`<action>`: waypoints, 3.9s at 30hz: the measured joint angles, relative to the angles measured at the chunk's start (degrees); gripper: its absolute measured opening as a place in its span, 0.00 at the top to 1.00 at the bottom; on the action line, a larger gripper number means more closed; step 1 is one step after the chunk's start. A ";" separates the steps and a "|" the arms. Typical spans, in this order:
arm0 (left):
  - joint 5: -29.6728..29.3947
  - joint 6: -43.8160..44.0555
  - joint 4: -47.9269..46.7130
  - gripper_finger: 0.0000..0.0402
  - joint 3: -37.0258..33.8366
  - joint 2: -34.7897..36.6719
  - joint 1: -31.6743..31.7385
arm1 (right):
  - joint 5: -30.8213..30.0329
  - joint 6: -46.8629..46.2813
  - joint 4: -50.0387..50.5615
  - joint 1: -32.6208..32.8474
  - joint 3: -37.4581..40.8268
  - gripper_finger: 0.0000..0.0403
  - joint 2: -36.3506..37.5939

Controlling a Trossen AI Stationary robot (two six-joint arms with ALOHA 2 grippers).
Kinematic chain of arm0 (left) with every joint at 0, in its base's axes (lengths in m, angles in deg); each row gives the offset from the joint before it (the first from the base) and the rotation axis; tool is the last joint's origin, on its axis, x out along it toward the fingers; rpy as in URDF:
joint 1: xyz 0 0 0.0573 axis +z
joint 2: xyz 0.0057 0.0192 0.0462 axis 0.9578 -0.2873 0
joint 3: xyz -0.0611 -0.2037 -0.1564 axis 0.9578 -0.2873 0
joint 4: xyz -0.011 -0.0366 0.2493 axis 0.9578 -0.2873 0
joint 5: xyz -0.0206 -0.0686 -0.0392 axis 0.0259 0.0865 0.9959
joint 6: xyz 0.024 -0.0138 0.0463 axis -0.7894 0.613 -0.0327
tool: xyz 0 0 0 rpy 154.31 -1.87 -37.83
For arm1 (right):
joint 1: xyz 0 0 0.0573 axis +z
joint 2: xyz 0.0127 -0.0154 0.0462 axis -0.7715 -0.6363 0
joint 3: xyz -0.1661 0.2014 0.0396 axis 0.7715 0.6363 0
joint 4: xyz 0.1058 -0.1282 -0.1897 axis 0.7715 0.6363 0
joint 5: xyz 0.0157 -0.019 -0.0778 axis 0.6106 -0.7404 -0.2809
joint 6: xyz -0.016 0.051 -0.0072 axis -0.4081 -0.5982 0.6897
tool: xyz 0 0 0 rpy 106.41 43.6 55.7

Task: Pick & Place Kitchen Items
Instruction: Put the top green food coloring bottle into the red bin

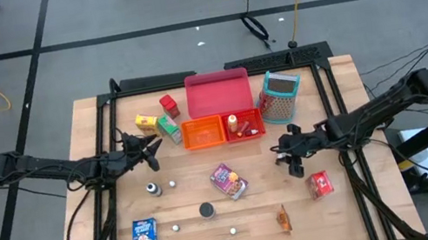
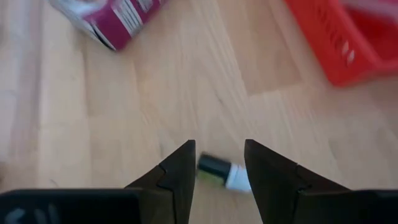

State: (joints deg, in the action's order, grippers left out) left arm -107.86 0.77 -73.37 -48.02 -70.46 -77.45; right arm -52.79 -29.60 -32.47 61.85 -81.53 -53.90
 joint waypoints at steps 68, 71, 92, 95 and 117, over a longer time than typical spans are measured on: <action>0.00 -0.15 -0.43 0.65 0.02 0.00 0.01 | -4.41 1.74 -20.05 -0.49 4.11 0.87 -13.24; 0.00 -0.11 -0.40 0.65 0.02 0.00 0.01 | -4.98 1.99 -20.09 -0.51 4.05 0.87 -10.84; 0.04 0.33 0.08 0.65 0.02 0.00 0.01 | -15.44 11.86 -24.34 -11.88 -4.74 0.87 -7.48; 0.04 0.61 0.08 0.65 0.02 0.00 0.01 | -15.29 12.06 -26.83 -13.76 -4.72 0.87 -9.26; 0.13 1.14 0.10 0.65 0.02 0.01 0.00 | -15.13 12.66 -35.06 -18.32 -4.87 0.82 -17.35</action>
State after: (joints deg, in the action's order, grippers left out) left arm -107.73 1.90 -73.27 -47.99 -70.45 -77.46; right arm -67.92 -16.94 -67.53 43.53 -86.40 -71.25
